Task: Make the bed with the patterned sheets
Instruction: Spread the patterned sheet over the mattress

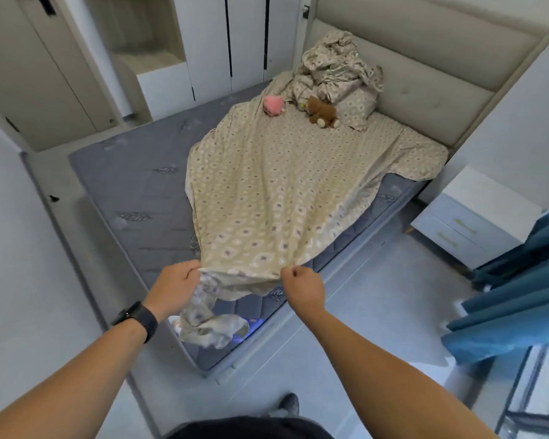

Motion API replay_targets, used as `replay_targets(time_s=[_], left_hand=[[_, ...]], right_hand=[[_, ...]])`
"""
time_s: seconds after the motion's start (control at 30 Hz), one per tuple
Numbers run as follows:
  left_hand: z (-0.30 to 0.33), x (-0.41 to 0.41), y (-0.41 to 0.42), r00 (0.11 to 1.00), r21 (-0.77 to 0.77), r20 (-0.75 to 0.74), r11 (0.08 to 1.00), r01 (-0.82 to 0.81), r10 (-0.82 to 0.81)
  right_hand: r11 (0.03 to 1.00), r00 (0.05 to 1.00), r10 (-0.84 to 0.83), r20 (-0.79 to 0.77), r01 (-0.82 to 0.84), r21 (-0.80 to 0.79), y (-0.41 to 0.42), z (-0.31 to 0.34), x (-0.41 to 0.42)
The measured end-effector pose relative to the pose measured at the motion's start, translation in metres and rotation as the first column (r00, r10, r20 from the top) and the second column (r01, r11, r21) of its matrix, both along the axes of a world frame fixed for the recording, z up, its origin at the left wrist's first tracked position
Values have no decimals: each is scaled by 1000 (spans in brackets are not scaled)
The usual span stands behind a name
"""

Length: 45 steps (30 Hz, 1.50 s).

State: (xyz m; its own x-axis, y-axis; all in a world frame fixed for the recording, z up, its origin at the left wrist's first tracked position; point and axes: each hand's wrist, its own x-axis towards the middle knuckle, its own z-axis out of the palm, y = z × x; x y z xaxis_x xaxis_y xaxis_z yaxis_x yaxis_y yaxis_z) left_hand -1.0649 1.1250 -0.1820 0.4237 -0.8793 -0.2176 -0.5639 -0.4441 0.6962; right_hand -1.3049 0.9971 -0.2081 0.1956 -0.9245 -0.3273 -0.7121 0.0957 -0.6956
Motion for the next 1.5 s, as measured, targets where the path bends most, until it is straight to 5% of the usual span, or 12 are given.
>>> replay_targets(time_s=[0.27,0.43,0.5,0.6,0.7,0.8,0.87,0.93,1.0,1.23,1.37,1.5], left_hand=[[-28,12,46,984,395,-11,904,167,-177],[-19,15,75,987,443,-26,883,155,-161],[-19,18,87,989,438,-59,886,149,-137],[-19,23,96,980,378,-187,917,130,-62],[6,18,96,957,247,-291,966,80,-5],[33,3,85,938,117,-327,980,161,-115],[47,-7,77,933,78,-310,973,216,-182],[53,-12,72,930,55,-312,974,220,-192],[55,-13,69,933,32,-313,979,199,-180],[65,-8,63,922,43,-370,989,142,-116],[67,-12,55,888,19,-456,997,80,-63],[76,-10,49,873,0,-484,998,65,-57]], right_hand=[[996,979,66,-193,-54,65,65,-8,-3],[989,973,111,-202,-87,123,94,-16,7],[986,983,108,-147,-86,145,99,-18,16],[948,977,-155,149,105,300,97,-15,24],[788,790,-500,355,244,566,92,-13,27],[570,467,-748,471,88,817,86,-21,31],[460,292,-854,430,39,887,80,-31,36],[356,223,-915,337,49,933,71,-40,41],[318,242,-925,291,80,945,63,-43,47],[451,648,-708,281,109,886,52,-27,68],[479,656,-683,322,70,875,55,-25,79],[299,642,-747,172,93,950,58,-40,78]])
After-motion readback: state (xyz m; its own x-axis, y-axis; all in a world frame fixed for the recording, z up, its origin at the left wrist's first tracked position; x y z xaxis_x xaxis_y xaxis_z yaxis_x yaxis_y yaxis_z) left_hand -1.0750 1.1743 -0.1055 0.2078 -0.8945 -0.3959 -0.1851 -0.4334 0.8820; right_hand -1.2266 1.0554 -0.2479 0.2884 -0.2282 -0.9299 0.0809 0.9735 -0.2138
